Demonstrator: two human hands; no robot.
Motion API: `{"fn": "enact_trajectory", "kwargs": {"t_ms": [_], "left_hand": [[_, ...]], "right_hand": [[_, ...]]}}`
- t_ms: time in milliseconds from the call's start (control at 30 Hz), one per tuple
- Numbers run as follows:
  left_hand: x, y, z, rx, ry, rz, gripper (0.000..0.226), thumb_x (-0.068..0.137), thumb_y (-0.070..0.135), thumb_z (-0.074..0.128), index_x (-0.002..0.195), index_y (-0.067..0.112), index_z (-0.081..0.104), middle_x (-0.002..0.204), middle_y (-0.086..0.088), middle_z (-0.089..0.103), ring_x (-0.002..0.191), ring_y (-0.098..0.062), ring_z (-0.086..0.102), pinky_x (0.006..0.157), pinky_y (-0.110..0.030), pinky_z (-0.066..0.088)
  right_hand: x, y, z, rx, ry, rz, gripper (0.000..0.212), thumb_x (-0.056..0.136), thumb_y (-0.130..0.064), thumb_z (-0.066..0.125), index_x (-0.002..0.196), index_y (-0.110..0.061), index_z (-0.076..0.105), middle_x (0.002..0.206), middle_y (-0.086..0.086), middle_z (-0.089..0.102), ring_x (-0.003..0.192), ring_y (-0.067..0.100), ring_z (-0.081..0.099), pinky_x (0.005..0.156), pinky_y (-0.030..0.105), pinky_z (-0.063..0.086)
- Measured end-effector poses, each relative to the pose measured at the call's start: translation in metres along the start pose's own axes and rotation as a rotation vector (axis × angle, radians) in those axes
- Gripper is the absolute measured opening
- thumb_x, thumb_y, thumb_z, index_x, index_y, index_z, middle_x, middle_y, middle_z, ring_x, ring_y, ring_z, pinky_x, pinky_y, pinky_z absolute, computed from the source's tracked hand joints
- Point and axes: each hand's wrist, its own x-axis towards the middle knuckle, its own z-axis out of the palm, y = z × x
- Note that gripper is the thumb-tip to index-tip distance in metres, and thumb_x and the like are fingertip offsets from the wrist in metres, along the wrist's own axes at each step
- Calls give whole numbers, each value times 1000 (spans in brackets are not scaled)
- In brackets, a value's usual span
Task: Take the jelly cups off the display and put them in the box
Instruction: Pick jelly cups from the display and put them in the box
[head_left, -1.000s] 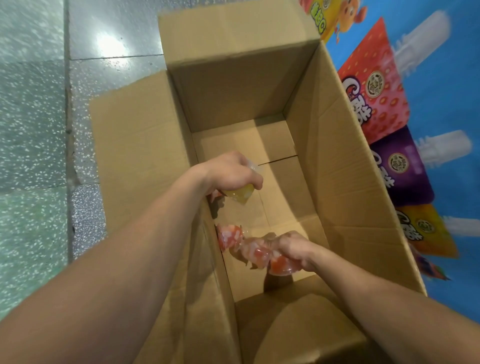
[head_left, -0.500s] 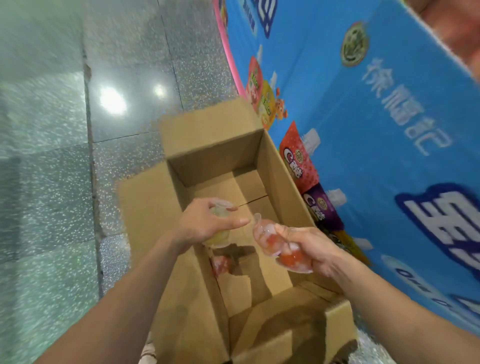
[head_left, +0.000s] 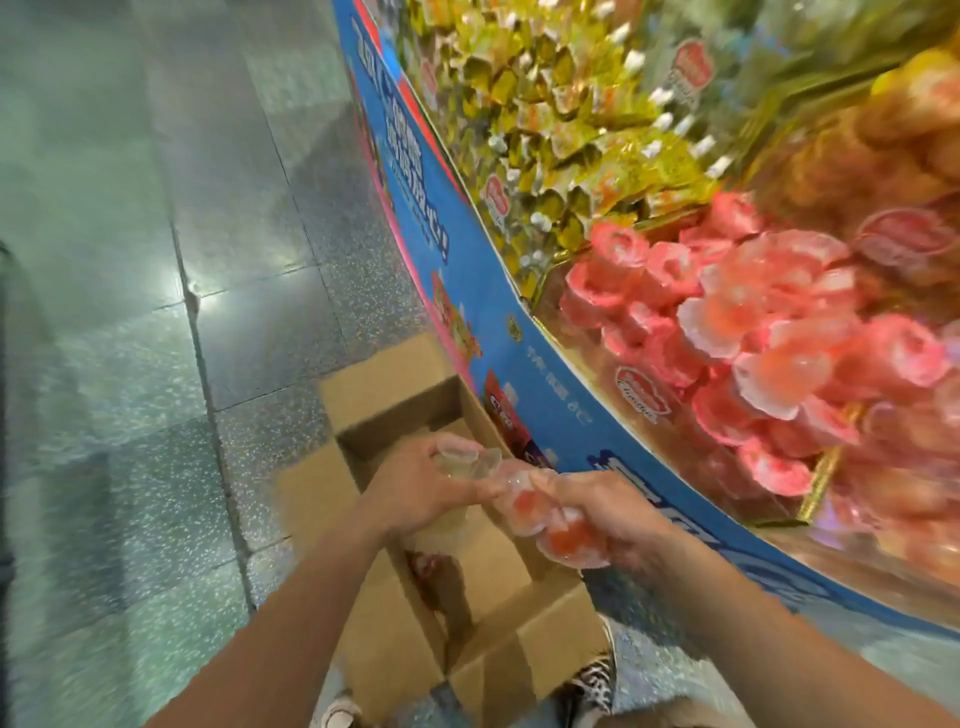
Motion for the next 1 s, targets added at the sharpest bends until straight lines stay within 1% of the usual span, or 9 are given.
{"fn": "enact_trajectory", "kwargs": {"t_ms": [133, 200, 300, 400, 467, 667, 767, 900, 1000], "left_hand": [[-24, 67, -17, 32, 13, 93, 40, 62, 46, 93, 94, 28, 78, 93, 17, 75, 89, 5, 67, 74, -9, 46], [-35, 98, -26, 30, -4, 153, 32, 64, 42, 93, 89, 29, 79, 89, 18, 75, 88, 6, 67, 76, -12, 47], [-53, 145, -42, 49, -50, 229, 23, 69, 33, 91, 88, 29, 79, 86, 21, 75, 80, 9, 65, 72, -9, 44], [-65, 187, -52, 132, -87, 303, 20, 71, 35, 90, 86, 25, 79, 88, 16, 76, 84, 1, 69, 77, -18, 50], [-73, 214, -52, 162, -87, 332, 20, 71, 34, 90, 84, 23, 79, 85, 15, 75, 82, 0, 69, 78, -22, 50], [-92, 284, -31, 285, -12, 369, 24, 67, 39, 90, 85, 27, 79, 81, 15, 75, 77, 2, 66, 76, -29, 51], [-100, 307, -12, 297, 23, 360, 26, 64, 40, 91, 84, 30, 79, 81, 18, 74, 75, 6, 66, 74, -24, 51], [-108, 332, 17, 309, 31, 343, 34, 60, 47, 91, 86, 28, 79, 85, 16, 75, 80, 4, 67, 80, -28, 55], [-107, 348, 39, 326, 27, 310, 47, 51, 64, 80, 84, 31, 78, 86, 17, 74, 81, 2, 67, 82, -29, 54]], "right_hand": [[-51, -44, -8, 49, 44, -30, 28, 81, -31, 75, 68, -6, 72, 56, -1, 65, 45, 5, 58, 43, 17, 42], [-76, -66, -13, 64, 51, -32, 36, 72, -40, 78, 74, -4, 72, 61, 4, 63, 52, 10, 58, 45, 19, 42], [-114, -94, -22, -14, 74, -67, 38, 72, -49, 80, 63, -13, 75, 65, 6, 62, 66, 19, 55, 62, 28, 47], [-147, -112, -34, -64, 174, -89, 39, 78, -53, 79, 87, -15, 78, 87, 0, 76, 85, 21, 69, 84, 37, 53], [-166, -121, -44, -45, 201, -120, 39, 81, -53, 76, 95, -17, 78, 94, -3, 77, 91, 18, 70, 84, 35, 54], [-220, -138, -88, 173, 243, -212, 20, 83, -32, 78, 81, -11, 78, 81, 5, 76, 82, 22, 68, 73, 34, 52], [-240, -139, -123, 302, 216, -221, 19, 72, -29, 77, 78, -11, 74, 92, 15, 72, 89, 33, 65, 86, 50, 54], [-258, -133, -172, 451, 142, -255, 15, 80, -19, 69, 90, -7, 67, 96, 16, 67, 89, 34, 65, 91, 50, 54], [-269, -128, -206, 476, 125, -274, 28, 80, -17, 75, 100, 1, 70, 102, 22, 68, 96, 36, 68, 91, 56, 57]]}}
